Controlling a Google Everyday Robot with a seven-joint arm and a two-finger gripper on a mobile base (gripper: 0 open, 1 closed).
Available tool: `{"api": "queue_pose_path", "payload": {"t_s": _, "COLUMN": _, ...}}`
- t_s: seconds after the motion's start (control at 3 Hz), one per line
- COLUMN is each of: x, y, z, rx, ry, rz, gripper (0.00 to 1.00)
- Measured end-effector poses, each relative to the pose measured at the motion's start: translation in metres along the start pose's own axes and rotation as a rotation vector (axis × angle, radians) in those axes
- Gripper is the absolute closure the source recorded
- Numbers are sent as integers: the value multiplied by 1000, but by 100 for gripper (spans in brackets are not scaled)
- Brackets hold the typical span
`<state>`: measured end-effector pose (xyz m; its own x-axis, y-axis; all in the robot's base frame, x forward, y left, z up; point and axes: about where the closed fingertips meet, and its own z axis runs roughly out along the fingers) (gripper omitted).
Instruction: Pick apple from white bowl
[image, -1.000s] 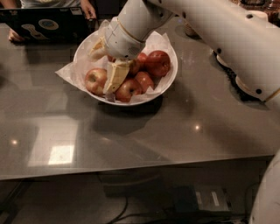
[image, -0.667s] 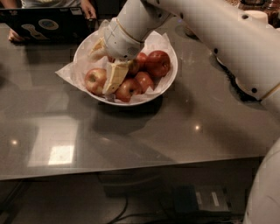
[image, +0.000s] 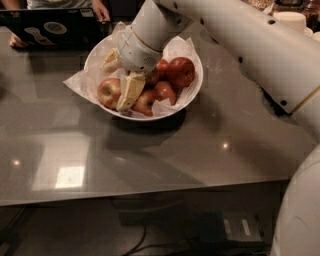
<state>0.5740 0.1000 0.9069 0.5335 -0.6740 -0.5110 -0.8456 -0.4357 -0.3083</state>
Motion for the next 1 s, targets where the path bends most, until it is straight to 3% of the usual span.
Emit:
{"api": "queue_pose_path", "payload": {"t_s": 0.33, "x": 1, "y": 3, "z": 7, "rx": -27, "ry": 0, "rz": 0, "gripper": 50}}
{"api": "queue_pose_path", "payload": {"t_s": 1.0, "x": 1, "y": 3, "z": 7, "rx": -27, "ry": 0, "rz": 0, "gripper": 96}}
